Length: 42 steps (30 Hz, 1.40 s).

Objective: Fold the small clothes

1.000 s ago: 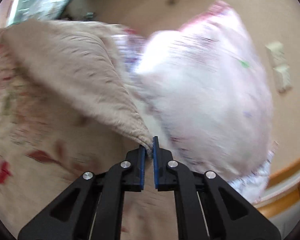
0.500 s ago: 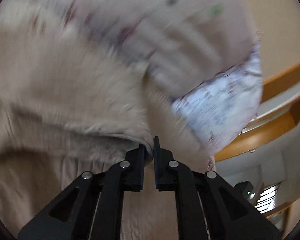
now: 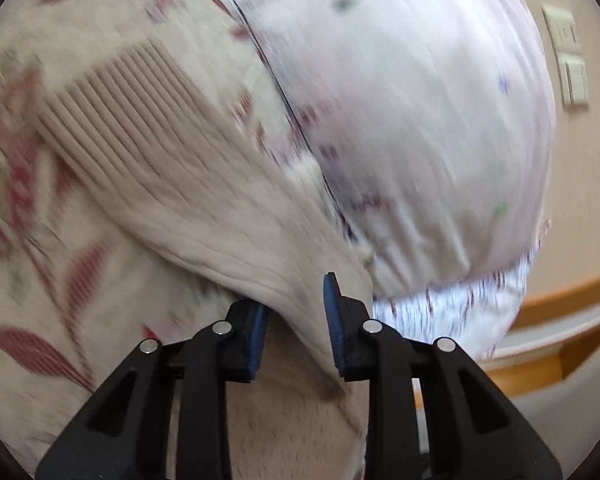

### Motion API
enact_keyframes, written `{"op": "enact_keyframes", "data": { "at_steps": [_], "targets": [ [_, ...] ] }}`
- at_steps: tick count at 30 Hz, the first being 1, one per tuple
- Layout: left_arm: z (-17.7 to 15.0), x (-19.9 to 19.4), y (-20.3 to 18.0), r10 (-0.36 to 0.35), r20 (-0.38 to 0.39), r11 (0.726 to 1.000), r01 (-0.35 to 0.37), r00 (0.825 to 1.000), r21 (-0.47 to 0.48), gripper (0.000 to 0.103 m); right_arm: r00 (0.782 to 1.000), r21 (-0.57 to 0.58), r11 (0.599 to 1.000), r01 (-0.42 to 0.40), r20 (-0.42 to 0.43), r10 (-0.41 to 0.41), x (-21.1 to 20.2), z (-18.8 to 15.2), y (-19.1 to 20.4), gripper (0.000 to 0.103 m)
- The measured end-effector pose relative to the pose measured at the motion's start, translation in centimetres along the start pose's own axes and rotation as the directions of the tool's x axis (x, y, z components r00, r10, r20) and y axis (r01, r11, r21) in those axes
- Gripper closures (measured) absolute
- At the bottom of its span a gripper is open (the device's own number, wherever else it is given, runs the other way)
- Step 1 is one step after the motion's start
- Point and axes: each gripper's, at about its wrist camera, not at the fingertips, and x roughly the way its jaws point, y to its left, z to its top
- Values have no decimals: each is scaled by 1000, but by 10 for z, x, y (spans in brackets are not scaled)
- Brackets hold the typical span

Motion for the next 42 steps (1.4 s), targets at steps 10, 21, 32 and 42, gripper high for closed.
{"op": "enact_keyframes", "data": {
  "at_steps": [10, 21, 32, 42],
  "targets": [
    [4, -1, -36, -1, 83, 991, -10, 997, 130, 95, 1000, 17, 1000, -15, 8, 15, -1, -1, -1, 13],
    [-177, 107, -194, 113, -290, 520, 192, 951, 832, 66, 997, 66, 996, -67, 34, 65, -5, 0, -10, 13],
    [-167, 58, -182, 165, -143, 359, 76, 976, 930, 26, 997, 95, 993, -72, -4, 73, -5, 3, -9, 26],
    [-91, 26, -111, 403, 93, 388, -262, 910, 884, 27, 993, -566, 822, 66, -40, -108, 11, 8, 149, 29]
  ]
}}
